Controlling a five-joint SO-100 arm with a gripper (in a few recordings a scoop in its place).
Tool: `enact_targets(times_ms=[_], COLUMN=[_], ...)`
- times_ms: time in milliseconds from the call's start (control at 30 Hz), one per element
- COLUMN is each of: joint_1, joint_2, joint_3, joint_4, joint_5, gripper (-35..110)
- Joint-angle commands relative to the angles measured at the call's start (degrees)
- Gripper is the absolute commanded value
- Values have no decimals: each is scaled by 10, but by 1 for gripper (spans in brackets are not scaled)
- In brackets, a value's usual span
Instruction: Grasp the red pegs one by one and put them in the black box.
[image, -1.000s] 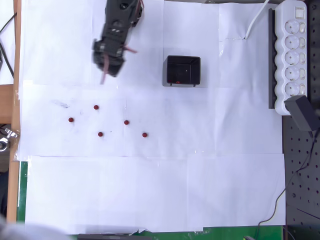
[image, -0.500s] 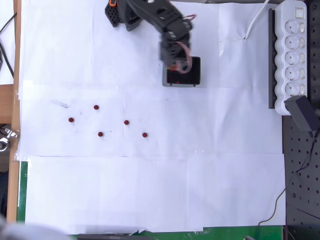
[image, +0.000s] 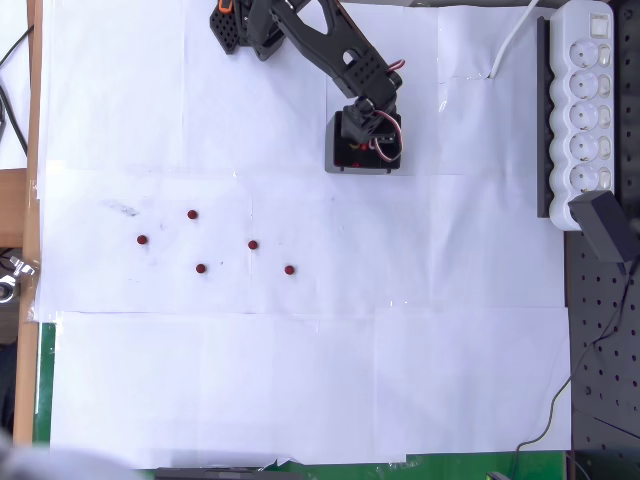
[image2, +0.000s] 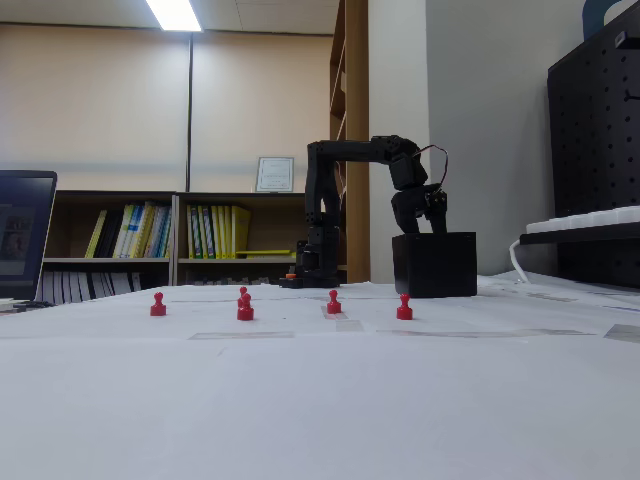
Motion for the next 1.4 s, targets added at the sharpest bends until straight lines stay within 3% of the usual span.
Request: enact_targets(times_ms=[0, 333, 500, 600, 767, 1033, 1233, 1367], joint_1=[1, 21, 77, 142, 272, 459, 493, 495], joint_2=[-8, -159, -250, -287, -338, -308, -258, -240], joint_3=[36, 138, 174, 142, -25, -294, -396, -406], joint_4=[23, 134, 132, 119, 82, -134, -312, -340], joint_5=[-7, -32, -31, -10, 108, 304, 352, 358], gripper=[15, 16, 16, 16, 16, 16, 16, 16])
